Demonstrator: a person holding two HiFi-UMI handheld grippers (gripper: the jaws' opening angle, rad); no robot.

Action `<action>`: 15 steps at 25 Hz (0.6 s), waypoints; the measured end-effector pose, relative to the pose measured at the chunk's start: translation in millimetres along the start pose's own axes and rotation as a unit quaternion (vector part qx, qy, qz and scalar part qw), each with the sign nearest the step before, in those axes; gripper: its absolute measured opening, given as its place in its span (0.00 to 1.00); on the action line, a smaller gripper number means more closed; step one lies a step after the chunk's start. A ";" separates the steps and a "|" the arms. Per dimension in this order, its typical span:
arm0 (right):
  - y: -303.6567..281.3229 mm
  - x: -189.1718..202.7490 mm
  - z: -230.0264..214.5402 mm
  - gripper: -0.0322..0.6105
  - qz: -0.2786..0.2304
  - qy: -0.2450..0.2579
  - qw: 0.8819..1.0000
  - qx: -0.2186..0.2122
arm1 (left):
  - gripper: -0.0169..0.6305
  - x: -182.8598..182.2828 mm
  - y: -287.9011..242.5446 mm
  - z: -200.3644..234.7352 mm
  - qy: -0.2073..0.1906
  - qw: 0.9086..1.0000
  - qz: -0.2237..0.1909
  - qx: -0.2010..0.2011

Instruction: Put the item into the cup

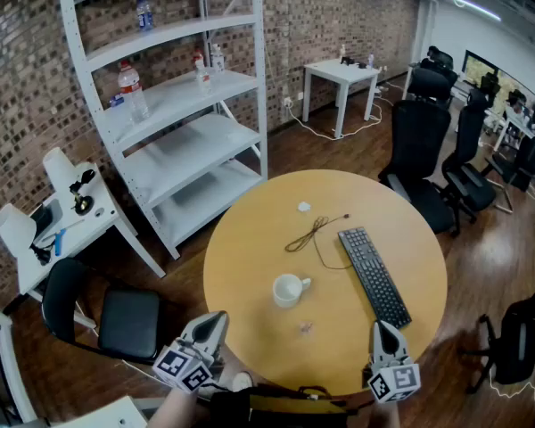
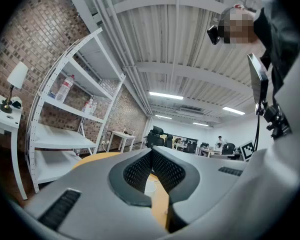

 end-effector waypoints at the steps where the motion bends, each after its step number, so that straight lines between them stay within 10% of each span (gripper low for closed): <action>1: -1.9 -2.0 1.9 0.06 -0.001 0.000 1.000 -0.001 | 0.03 -1.3 0.4 1.1 -0.002 1.000 0.000 -0.002; 15: -53.9 39.8 44.5 0.17 0.116 0.035 0.988 -0.094 | 0.03 3.3 -2.0 12.3 0.011 1.000 0.012 -0.016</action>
Point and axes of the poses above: the fingertips, and each gripper's own axes: y backward along the fingers, z to its left, x out of its underside, the point moved 4 cm from there along y, backward along the fingers, and after that the axes turned 14 degrees about y, right-handed, at the moved point
